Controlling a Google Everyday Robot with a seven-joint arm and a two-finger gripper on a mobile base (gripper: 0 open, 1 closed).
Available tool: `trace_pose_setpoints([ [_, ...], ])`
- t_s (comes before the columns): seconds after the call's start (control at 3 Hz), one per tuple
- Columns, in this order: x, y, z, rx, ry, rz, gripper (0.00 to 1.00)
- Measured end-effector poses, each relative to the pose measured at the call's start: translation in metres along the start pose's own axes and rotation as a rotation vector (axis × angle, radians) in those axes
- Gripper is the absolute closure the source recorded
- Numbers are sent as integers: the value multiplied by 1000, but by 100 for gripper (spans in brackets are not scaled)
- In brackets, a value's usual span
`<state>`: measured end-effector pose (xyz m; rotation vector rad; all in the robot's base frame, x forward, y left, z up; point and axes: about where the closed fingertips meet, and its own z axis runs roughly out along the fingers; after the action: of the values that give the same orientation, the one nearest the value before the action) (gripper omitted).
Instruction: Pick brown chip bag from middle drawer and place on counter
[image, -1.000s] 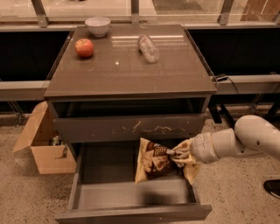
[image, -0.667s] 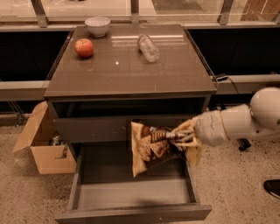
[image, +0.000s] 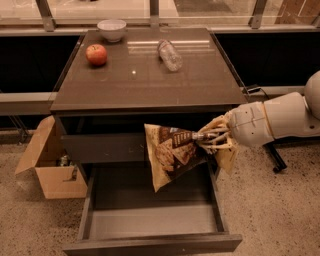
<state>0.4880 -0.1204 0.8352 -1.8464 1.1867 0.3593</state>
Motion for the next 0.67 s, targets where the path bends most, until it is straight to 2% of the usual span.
trace_pose_setpoints([
  [0.33, -10, -24, -5, 45, -27, -41, 100],
  [0.67, -38, -83, -22, 111, -80, -130, 100],
])
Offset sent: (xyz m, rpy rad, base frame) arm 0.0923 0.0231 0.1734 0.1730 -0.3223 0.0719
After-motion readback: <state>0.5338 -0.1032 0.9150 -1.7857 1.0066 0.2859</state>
